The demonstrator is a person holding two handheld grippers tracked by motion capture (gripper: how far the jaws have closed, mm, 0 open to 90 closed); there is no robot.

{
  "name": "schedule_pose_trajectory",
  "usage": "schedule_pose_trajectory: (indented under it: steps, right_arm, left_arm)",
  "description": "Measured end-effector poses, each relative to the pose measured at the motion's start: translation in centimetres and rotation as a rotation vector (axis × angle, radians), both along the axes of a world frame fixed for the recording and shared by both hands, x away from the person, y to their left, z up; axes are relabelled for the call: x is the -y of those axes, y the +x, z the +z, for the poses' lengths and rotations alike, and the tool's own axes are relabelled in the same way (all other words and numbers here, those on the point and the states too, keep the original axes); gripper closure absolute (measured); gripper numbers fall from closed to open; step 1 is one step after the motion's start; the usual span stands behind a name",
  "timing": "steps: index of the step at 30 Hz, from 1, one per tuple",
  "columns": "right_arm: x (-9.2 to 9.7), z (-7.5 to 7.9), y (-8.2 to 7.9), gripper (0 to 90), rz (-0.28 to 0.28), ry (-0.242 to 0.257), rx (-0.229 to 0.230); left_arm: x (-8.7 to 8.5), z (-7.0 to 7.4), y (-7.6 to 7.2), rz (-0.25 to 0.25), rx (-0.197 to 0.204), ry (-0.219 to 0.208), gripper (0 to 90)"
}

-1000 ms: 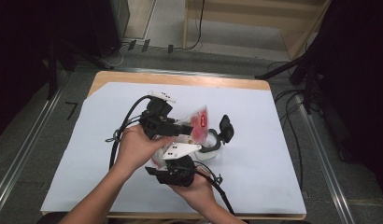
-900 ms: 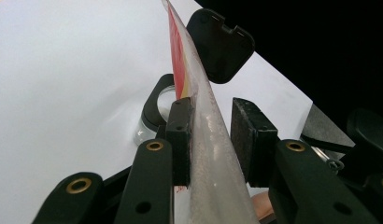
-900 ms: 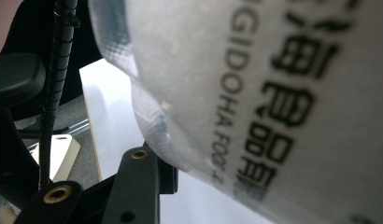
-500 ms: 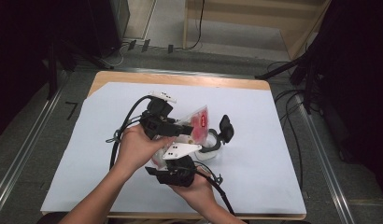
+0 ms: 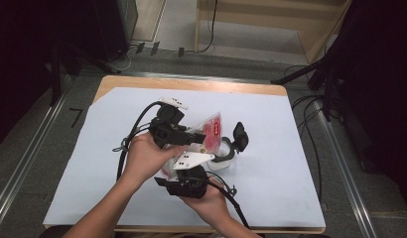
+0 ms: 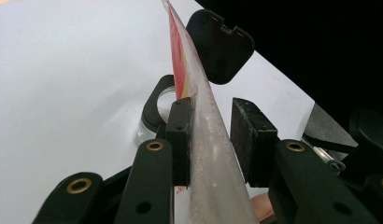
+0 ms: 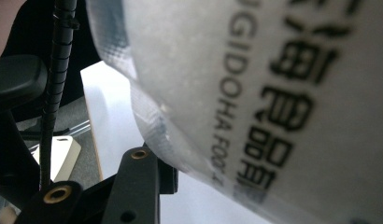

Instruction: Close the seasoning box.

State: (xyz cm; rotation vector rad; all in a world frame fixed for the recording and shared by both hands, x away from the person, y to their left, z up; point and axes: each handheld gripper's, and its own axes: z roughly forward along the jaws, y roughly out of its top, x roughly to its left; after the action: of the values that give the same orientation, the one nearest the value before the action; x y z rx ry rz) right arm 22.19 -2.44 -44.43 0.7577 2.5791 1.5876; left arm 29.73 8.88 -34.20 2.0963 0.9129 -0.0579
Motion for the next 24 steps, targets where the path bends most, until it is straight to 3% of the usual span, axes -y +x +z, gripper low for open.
schedule_pose_trajectory:
  steps: [9, 24]
  right_arm:
    - [0.13, 0.19, 0.01, 63.4, -0.004, 0.024, -0.006]
    - [0.12, 0.03, 0.03, 63.3, -0.012, 0.023, -0.013]
  left_arm:
    - [0.16, 0.24, -0.24, 0.003, 0.017, -0.005, 67.7]
    - [0.11, 0.08, -0.15, 0.003, 0.013, 0.002, 68.1]
